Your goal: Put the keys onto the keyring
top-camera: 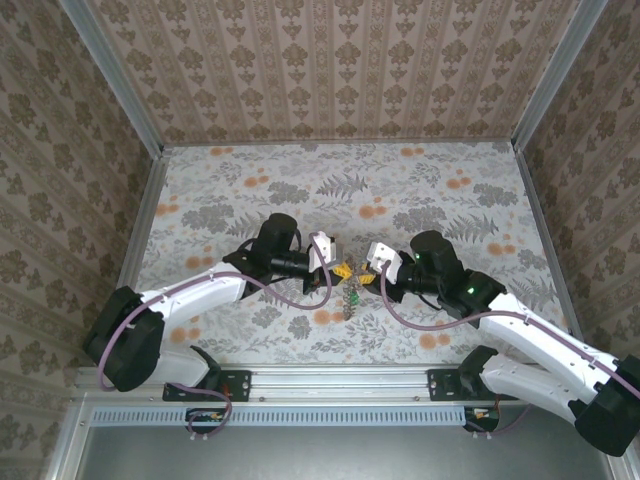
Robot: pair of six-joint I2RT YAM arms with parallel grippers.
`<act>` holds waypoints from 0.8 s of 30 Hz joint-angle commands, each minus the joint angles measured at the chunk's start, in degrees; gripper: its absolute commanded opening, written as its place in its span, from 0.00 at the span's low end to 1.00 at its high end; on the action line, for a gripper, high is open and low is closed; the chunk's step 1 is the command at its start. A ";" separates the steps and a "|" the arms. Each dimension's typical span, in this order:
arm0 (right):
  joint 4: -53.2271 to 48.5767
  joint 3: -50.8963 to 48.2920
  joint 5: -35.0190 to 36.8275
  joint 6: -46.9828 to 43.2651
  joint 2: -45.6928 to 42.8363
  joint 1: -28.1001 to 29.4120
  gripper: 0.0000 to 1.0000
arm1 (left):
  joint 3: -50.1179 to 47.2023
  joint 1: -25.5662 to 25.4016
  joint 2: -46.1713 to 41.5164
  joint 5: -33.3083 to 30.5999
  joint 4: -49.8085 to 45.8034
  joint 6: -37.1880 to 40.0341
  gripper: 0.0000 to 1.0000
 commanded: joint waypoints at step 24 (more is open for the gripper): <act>1.33 2.80 -6.90 -4.73 3.00 -0.80 0.24 | -0.27 -0.42 -2.15 -0.40 5.35 -0.91 0.00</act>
